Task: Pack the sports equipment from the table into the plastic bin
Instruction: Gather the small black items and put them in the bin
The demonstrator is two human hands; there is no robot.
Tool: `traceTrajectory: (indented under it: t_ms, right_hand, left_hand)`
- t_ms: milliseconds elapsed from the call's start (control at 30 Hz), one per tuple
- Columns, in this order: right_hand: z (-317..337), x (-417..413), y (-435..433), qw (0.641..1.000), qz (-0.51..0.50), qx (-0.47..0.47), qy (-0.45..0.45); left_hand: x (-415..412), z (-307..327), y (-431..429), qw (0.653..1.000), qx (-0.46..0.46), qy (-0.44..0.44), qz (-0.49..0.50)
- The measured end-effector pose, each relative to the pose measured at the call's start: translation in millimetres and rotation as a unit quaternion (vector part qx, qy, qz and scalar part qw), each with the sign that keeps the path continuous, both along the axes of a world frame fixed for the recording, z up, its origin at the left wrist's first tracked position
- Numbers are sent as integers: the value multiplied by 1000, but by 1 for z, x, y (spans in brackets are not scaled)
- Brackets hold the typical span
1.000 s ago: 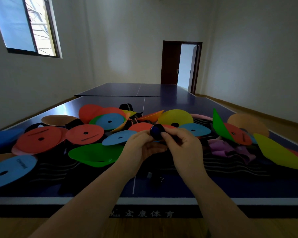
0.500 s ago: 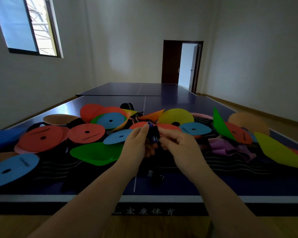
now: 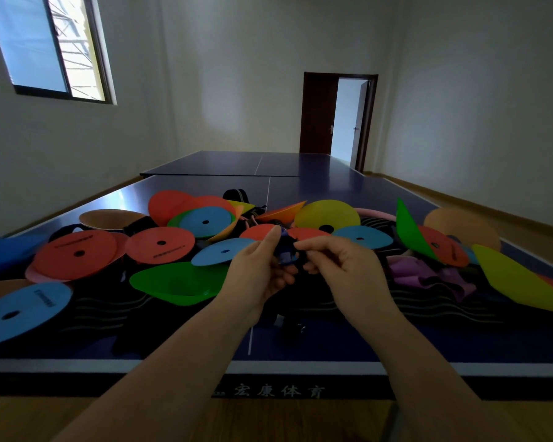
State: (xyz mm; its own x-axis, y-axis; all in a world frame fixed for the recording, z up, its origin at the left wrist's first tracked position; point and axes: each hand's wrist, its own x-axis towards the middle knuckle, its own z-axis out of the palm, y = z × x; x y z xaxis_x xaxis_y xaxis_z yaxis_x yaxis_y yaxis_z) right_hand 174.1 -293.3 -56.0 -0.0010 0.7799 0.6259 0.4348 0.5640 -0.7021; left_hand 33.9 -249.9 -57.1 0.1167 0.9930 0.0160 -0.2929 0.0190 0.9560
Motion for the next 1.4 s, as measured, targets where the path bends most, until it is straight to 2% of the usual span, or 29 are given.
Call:
traceTrajectory:
  t_ms: [133,233,367,500,567,867,967,1067,1267,1400]
  right_hand:
    - [-4,-1,3,1000,7,-15,-27]
    - [-6,-3,6,998,-30,3,-59]
    - [-8,-4,10,998,-54,2,-22]
    - [-8,-4,16,990,-100,50,-83]
    - [-8,-3,18,989,-107,42,-93]
    - [-12,-4,14,989,-93,57,-98]
    - [-15,-5,13,995,-86,39,-43]
    - [-17,-5,15,987,-125,78,-64]
    - [-17,-4,17,988,-132,66,-51]
    - [-18,-5,16,987,-134,55,-74]
  left_hand:
    - [0,-2,2,1000,-1,-10,5]
    - [-1,-2,2,1000,3,-8,-7]
    - [1,-3,-1,1000,6,4,-9]
    - [3,-5,-2,1000,16,26,-5]
    - [3,-4,-1,999,19,35,-2]
    - [1,-5,2,998,23,60,6]
    - [1,-6,2,996,44,76,14]
    - [3,-9,1,994,64,91,14]
    - [5,-9,2,998,23,-22,-61]
    - [6,-7,1,996,16,-42,-73]
